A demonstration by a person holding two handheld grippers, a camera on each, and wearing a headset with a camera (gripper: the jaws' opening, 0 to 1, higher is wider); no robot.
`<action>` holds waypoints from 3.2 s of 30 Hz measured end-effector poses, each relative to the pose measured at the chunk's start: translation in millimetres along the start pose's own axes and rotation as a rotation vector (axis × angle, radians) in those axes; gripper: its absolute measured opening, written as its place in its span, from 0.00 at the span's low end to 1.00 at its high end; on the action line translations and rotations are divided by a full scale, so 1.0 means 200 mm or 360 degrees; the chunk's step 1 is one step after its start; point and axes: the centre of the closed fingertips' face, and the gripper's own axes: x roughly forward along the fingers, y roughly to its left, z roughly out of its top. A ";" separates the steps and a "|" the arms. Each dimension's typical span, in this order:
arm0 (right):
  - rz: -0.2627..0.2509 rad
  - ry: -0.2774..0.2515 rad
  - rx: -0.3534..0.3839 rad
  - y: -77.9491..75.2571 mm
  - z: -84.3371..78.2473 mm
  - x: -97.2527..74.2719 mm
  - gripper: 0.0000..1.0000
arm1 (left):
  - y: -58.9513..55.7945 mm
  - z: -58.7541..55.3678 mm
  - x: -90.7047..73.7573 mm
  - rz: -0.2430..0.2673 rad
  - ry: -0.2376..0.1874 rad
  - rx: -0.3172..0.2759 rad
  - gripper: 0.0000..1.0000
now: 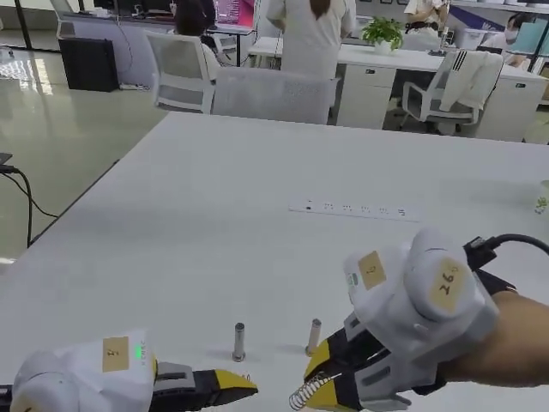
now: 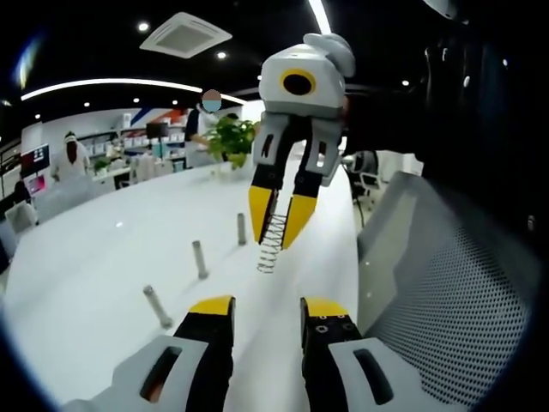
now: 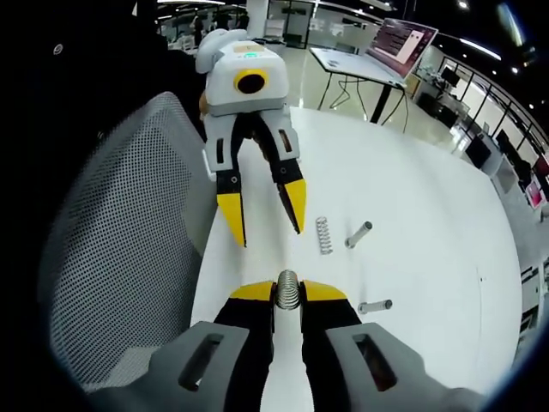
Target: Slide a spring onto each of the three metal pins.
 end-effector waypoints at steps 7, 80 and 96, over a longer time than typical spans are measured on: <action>-0.0034 0.0037 0.0016 -0.05 -0.04 -0.04 0.08 | 0.03 -0.04 -0.05 0.0058 0.0009 -0.0031 0.28; -0.0094 0.0311 0.0032 -0.50 -0.15 -0.05 0.08 | 0.13 -0.14 -0.22 0.0280 0.0002 -0.0136 0.31; -0.0041 0.0384 0.0043 -0.52 -0.18 0.01 0.08 | 0.13 -0.15 -0.23 0.0290 -0.0001 -0.0145 0.31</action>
